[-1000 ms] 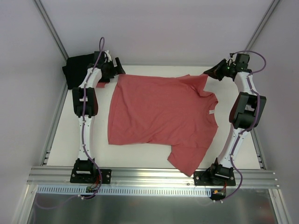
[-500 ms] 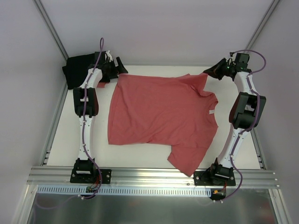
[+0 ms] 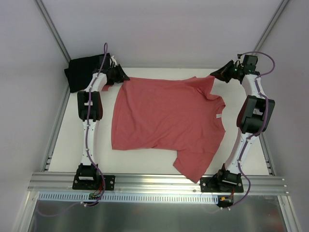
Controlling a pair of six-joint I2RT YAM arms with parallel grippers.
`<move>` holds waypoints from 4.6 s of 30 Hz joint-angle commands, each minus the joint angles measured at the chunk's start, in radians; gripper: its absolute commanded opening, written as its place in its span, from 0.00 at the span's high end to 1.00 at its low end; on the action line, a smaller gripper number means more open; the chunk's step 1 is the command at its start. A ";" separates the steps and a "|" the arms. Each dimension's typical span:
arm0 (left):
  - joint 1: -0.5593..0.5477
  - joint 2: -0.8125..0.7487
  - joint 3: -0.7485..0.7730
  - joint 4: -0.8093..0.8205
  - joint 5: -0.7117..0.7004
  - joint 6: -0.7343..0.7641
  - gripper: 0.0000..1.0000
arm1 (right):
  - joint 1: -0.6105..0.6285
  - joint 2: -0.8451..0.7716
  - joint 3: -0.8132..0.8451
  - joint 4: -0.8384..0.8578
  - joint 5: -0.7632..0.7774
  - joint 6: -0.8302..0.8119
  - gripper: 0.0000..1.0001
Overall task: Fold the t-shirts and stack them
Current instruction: Grap the side of the flattened tshirt furthest away from the robot with both arms, then fold the flattened tshirt in 1/3 of the way
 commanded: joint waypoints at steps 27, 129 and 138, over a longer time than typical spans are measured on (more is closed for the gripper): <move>-0.003 -0.180 -0.117 0.031 0.026 0.061 1.00 | 0.009 -0.105 -0.019 0.012 -0.038 -0.007 1.00; -0.086 -0.689 -0.811 0.512 0.177 0.463 1.00 | 0.069 -0.653 -0.625 -0.410 -0.034 -0.168 0.00; -0.086 -0.798 -0.858 0.206 0.195 0.820 1.00 | 0.069 -0.613 -0.576 -0.459 -0.020 -0.191 0.01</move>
